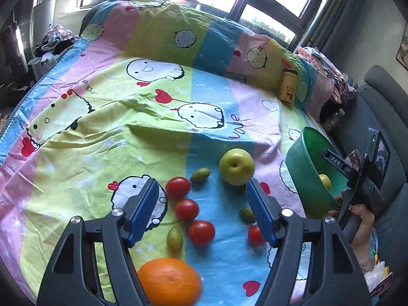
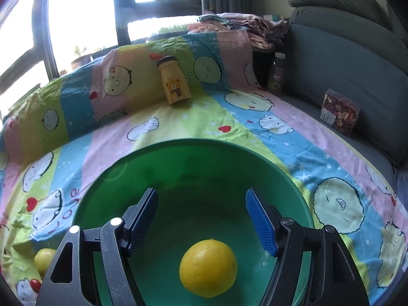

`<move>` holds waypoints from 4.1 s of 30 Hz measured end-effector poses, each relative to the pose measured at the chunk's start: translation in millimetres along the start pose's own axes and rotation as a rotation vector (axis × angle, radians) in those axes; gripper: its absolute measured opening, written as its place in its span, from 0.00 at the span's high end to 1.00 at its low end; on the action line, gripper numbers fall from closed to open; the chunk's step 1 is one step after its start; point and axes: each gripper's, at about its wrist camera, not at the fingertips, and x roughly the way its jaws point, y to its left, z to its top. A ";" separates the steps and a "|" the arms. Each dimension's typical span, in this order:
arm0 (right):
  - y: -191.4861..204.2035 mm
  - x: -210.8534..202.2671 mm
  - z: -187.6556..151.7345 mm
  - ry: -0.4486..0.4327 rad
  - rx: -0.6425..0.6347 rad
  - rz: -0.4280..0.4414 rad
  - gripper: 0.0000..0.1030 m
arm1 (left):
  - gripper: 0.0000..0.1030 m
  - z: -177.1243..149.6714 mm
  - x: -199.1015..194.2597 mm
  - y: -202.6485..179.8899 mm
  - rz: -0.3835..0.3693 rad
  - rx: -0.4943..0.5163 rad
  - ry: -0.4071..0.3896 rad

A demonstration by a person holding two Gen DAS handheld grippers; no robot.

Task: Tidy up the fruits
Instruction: 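Withdraw the open right tool from the basin back toward the fruits, then lower the right tool toward the red cherry tomato beside the green olive, then close the right tool on the cherry tomato while the left tool grasps another tomato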

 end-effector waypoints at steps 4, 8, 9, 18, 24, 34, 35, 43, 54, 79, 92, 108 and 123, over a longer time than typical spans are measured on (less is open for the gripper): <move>8.7 -10.2 -3.7 -0.047 -0.044 -0.051 0.30 | 0.31 2.1 -2.7 9.3 -0.008 -0.044 0.005; -0.6 -13.0 -8.6 -0.004 -0.022 -0.086 0.30 | 0.31 3.6 -7.3 13.3 -0.009 -0.049 0.002; -5.1 -14.8 -10.7 0.010 -0.003 -0.090 0.30 | 0.30 4.3 -8.7 15.0 -0.011 -0.053 0.000; -28.9 -23.5 -29.7 0.179 0.019 -0.096 0.30 | 0.29 5.3 -15.3 23.3 -0.010 -0.063 0.001; -20.6 -48.0 -27.4 0.113 -0.027 -0.059 0.30 | 0.27 5.9 -18.4 28.3 -0.008 -0.064 -0.002; 21.8 -92.8 -20.3 0.046 -0.043 0.290 0.21 | 0.26 4.1 -8.9 32.7 0.043 -0.043 0.056; 28.0 -93.4 -21.7 0.061 -0.050 0.330 0.21 | 0.26 3.7 -7.3 32.4 0.043 -0.040 0.067; 81.8 -80.6 -44.1 0.302 -0.058 0.661 0.21 | 0.25 -2.4 10.2 30.7 0.051 -0.004 0.157; 102.3 -52.5 -72.8 0.498 -0.086 0.625 0.44 | 0.40 -5.4 32.4 19.8 -0.079 0.031 0.256; 92.1 -39.4 -102.1 0.581 -0.127 0.564 0.60 | 0.57 -24.5 67.3 -9.6 -0.046 0.118 0.402; 91.0 -34.0 -105.4 0.610 -0.107 0.557 0.60 | 0.48 -26.3 64.2 -5.5 -0.088 0.062 0.382; 92.5 -34.8 -105.8 0.602 -0.122 0.544 0.60 | 0.15 -23.0 61.3 3.5 -0.243 -0.087 0.431; 98.3 -38.1 -107.9 0.586 -0.154 0.532 0.60 | 0.64 -26.7 60.3 1.0 -0.044 -0.004 0.368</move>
